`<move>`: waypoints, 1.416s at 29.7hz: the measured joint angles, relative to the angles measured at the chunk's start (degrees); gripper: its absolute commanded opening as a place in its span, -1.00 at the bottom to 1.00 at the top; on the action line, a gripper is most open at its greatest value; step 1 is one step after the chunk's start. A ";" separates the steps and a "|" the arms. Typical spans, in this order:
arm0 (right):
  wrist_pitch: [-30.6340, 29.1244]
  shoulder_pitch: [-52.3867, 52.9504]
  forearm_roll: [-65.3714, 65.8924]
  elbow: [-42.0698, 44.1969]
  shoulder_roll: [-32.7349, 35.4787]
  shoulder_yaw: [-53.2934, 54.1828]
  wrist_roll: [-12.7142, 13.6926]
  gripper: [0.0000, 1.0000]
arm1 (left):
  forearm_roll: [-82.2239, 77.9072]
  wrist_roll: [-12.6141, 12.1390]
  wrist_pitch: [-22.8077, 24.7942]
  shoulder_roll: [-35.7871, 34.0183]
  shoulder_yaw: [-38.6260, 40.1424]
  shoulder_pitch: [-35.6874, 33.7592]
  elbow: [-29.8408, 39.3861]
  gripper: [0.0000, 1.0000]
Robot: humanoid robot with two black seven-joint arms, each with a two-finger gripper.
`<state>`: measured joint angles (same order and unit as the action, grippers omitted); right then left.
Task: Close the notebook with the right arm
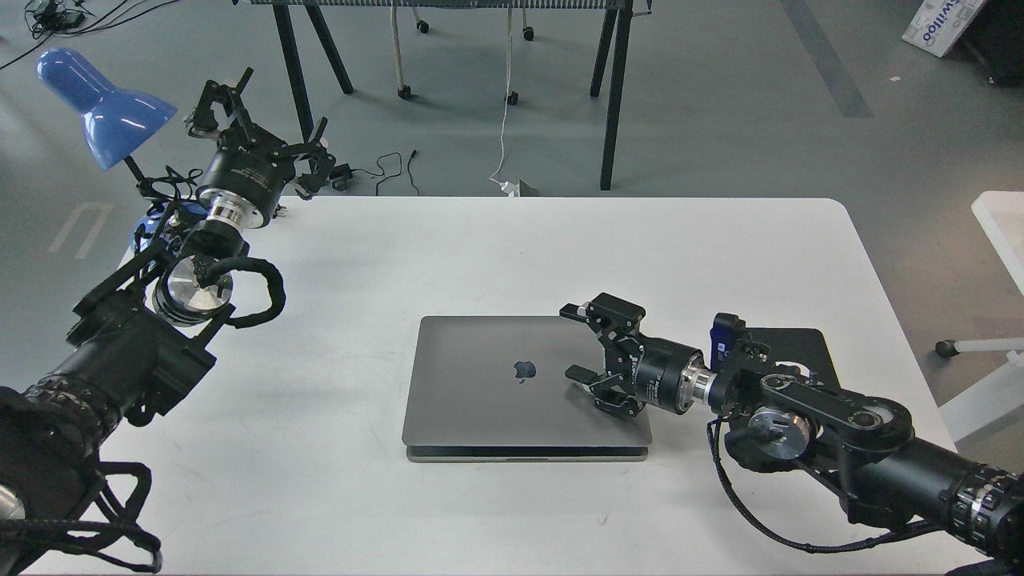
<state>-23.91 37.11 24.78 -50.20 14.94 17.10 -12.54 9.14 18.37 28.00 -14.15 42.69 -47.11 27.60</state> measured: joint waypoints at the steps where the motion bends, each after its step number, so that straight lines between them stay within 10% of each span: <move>1: 0.42 -0.01 0.16 0.04 0.00 -0.06 0.43 1.00 | 0.00 0.00 0.00 0.00 -0.01 0.00 0.00 1.00; 18: 2.54 0.43 0.01 -0.30 0.24 -0.97 2.77 1.00 | 0.00 0.00 0.00 0.00 0.03 0.00 0.00 1.00; 29: -1.25 0.07 -0.94 -0.53 1.55 25.49 1.71 1.00 | 0.00 0.00 0.00 0.00 -0.06 0.00 0.00 1.00; 42: -1.64 0.36 -20.84 6.62 4.72 45.85 7.92 1.00 | 0.00 0.00 0.00 0.00 -0.07 0.00 0.00 1.00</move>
<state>-25.55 37.46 3.94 -43.58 19.66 62.94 -4.62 9.14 18.37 28.00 -14.15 42.62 -47.11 27.60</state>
